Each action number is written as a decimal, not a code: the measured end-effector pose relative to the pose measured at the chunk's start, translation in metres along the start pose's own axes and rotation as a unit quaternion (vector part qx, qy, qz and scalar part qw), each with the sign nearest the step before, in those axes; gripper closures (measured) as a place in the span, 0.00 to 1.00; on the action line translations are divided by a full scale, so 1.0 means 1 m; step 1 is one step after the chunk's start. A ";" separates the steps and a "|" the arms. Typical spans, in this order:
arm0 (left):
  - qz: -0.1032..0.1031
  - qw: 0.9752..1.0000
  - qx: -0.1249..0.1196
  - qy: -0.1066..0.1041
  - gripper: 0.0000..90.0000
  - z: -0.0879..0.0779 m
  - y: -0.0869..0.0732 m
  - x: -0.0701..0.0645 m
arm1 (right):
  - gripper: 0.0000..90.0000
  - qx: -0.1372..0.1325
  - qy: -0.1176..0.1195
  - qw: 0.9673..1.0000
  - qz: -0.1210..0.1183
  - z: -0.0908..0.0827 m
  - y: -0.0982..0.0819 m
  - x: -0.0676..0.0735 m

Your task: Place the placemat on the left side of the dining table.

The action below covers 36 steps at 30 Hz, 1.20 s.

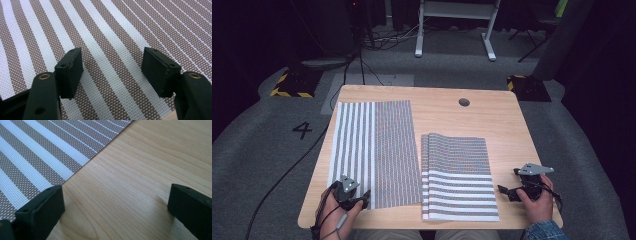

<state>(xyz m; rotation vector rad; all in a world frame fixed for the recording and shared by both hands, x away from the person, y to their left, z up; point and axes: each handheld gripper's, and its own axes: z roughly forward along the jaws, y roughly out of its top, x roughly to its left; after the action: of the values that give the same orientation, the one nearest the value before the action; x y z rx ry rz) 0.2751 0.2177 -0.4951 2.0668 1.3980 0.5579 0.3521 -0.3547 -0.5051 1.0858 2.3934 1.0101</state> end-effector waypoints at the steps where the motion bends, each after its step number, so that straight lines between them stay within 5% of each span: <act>1: 0.001 1.000 -0.009 0.001 0.40 0.002 -0.001 0.002 | 0.01 0.000 0.000 1.000 0.000 0.000 0.000 0.000; 6: -0.011 0.999 -0.032 0.021 0.40 0.007 -0.001 0.021 | 0.01 0.000 0.000 1.000 0.000 0.000 0.000 0.000; 12: -0.033 0.999 -0.029 0.024 0.47 0.013 0.005 0.035 | 0.01 0.000 0.000 1.000 0.000 0.000 0.000 0.000; 16: -0.019 0.999 -0.019 0.033 0.47 0.012 0.009 0.031 | 0.01 0.000 0.000 1.000 0.000 0.000 0.000 0.001; 20: 0.013 0.998 -0.060 -0.005 0.34 0.016 0.018 0.018 | 0.01 -0.001 0.001 1.000 -0.005 -0.001 -0.001 0.001; 25: 0.027 0.999 -0.033 -0.028 0.31 0.030 0.022 0.006 | 0.01 -0.002 0.001 1.000 -0.002 0.000 -0.001 0.001; 27: -0.006 0.999 -0.030 -0.036 0.31 0.033 0.025 0.007 | 0.01 -0.001 0.001 1.000 -0.004 -0.001 -0.001 0.001; 36: -0.035 0.999 -0.028 -0.008 0.32 0.036 0.029 0.001 | 0.01 -0.001 0.001 1.000 -0.005 -0.001 -0.001 0.001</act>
<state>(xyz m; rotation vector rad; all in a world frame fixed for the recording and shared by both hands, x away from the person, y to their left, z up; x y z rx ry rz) 0.3181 0.2022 -0.5025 1.9665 1.4231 0.5449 0.3504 -0.3550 -0.5058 1.0704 2.3956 1.0100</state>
